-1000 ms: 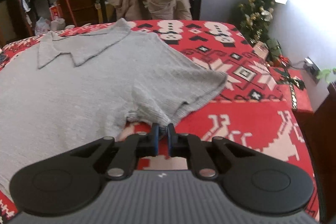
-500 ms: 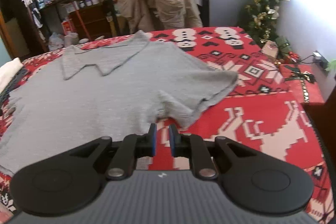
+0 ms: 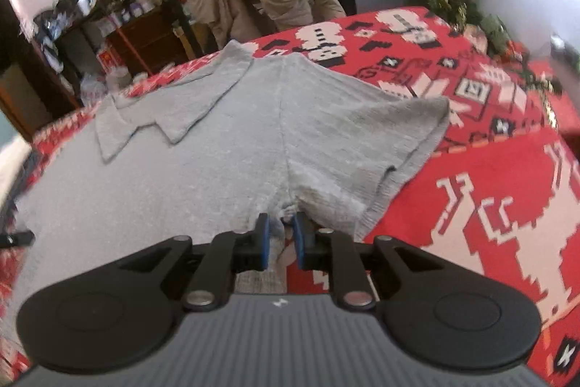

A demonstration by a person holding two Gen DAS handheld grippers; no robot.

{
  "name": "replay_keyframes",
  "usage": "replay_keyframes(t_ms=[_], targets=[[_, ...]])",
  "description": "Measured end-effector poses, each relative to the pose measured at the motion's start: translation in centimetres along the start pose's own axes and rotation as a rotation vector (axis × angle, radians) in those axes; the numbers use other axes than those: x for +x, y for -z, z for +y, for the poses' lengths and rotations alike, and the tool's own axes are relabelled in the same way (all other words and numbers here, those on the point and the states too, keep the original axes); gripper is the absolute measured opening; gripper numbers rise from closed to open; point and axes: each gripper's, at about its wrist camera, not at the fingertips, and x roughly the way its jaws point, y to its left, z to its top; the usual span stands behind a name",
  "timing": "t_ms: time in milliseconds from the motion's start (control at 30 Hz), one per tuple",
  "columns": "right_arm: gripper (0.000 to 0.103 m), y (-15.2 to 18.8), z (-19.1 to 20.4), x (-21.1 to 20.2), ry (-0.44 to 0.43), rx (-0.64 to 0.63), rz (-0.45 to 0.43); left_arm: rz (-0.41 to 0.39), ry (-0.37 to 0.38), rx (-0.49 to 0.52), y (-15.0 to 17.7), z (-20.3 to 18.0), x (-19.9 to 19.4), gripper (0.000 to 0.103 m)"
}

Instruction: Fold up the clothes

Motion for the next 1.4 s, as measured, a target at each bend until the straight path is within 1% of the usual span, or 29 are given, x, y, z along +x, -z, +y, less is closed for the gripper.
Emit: replay_keyframes(t_ms=[67, 100, 167, 200, 333, 367, 400, 500, 533, 567, 633, 667, 700, 733, 767, 800, 900, 1000, 1100, 1167, 1200, 1267, 1367, 1400], targets=[[0.001, 0.1, 0.5, -0.2, 0.042, -0.054, -0.004, -0.011, -0.061, 0.079, 0.2, -0.5, -0.5, 0.0], [0.001, 0.1, 0.2, -0.4, 0.06, -0.052, -0.009, -0.007, -0.088, 0.104, 0.3, -0.5, -0.5, 0.0], [0.001, 0.2, -0.2, -0.7, 0.062, -0.038, -0.014, -0.003, -0.117, 0.123, 0.6, 0.0, -0.6, 0.0], [0.001, 0.3, -0.5, -0.9, 0.057, -0.029, -0.016, -0.002, -0.115, 0.12, 0.7, 0.3, -0.7, 0.0], [0.003, 0.5, -1.4, -1.4, 0.036, 0.006, -0.024, 0.002, -0.061, 0.066, 0.7, 0.8, -1.3, 0.003], [0.007, 0.5, -1.7, -1.6, 0.031, 0.015, -0.026, 0.0, -0.045, 0.047, 0.7, 0.9, -1.6, 0.006], [0.01, 0.6, -1.9, -1.7, 0.026, 0.024, -0.028, -0.003, -0.022, 0.019, 0.8, 1.2, -1.9, 0.007], [0.012, 1.0, -2.2, -2.8, 0.0, 0.065, -0.037, -0.001, 0.078, -0.096, 1.0, 2.0, -2.6, 0.01], [0.013, 1.2, -2.2, -3.0, -0.012, 0.072, -0.034, 0.004, 0.107, -0.124, 1.1, 2.2, -2.7, 0.017], [0.016, 1.4, -2.1, -3.2, -0.024, 0.078, -0.032, 0.01, 0.135, -0.149, 1.1, 2.2, -2.7, 0.032], [0.023, 1.8, -1.8, -3.5, -0.044, 0.086, -0.025, 0.022, 0.159, -0.175, 1.3, 2.0, -2.6, 0.053], [0.027, 2.0, -1.5, -3.3, -0.044, 0.076, -0.019, 0.026, 0.146, -0.162, 1.4, 1.6, -2.4, 0.052], [0.027, 2.2, -1.2, -3.1, -0.039, 0.064, -0.011, 0.028, 0.121, -0.137, 1.5, 1.2, -2.2, 0.049], [0.027, 2.4, -0.8, -2.9, -0.029, 0.048, -0.005, 0.031, 0.096, -0.112, 1.6, 0.8, -1.9, 0.036], [0.017, 2.6, -0.4, -2.7, -0.01, 0.026, 0.001, 0.03, 0.085, -0.103, 1.6, 0.7, -1.9, 0.007], [0.005, 2.7, -0.1, -2.5, 0.013, 0.0, 0.002, 0.027, 0.081, -0.104, 1.7, 0.8, -2.1, 0.001], [0.004, 2.9, 0.1, -2.6, 0.065, -0.043, -0.008, 0.02, 0.071, -0.105, 1.8, 1.1, -2.5, 0.0], [0.004, 2.8, -0.8, -2.9, 0.095, -0.033, -0.016, 0.012, 0.06, -0.106, 1.9, 1.4, -2.9, 0.0], [0.004, 2.8, -1.2, -3.0, 0.071, -0.028, -0.008, 0.005, 0.049, -0.107, 2.0, 1.8, -3.3, 0.002], [0.005, 2.9, -1.1, -3.1, 0.056, -0.03, -0.009, 0.0, 0.041, -0.108, 2.1, 2.0, -3.5, 0.012], [0.005, 2.9, -0.9, -3.1, 0.05, -0.031, -0.011, -0.009, 0.044, -0.118, 1.8, 2.0, -3.3, 0.014], [0.005, 3.0, -0.7, -3.0, 0.045, -0.03, -0.01, -0.025, 0.053, -0.152, 1.0, 2.0, -2.4, 0.015], [0.006, 3.0, -0.6, -2.8, 0.04, -0.023, -0.006, -0.008, 0.076, -0.203, 0.1, 2.0, -0.9, 0.015], [0.006, 3.0, -0.6, -2.8, 0.038, -0.02, -0.005, 0.002, 0.079, -0.201, -0.1, 1.8, -0.6, 0.015]])
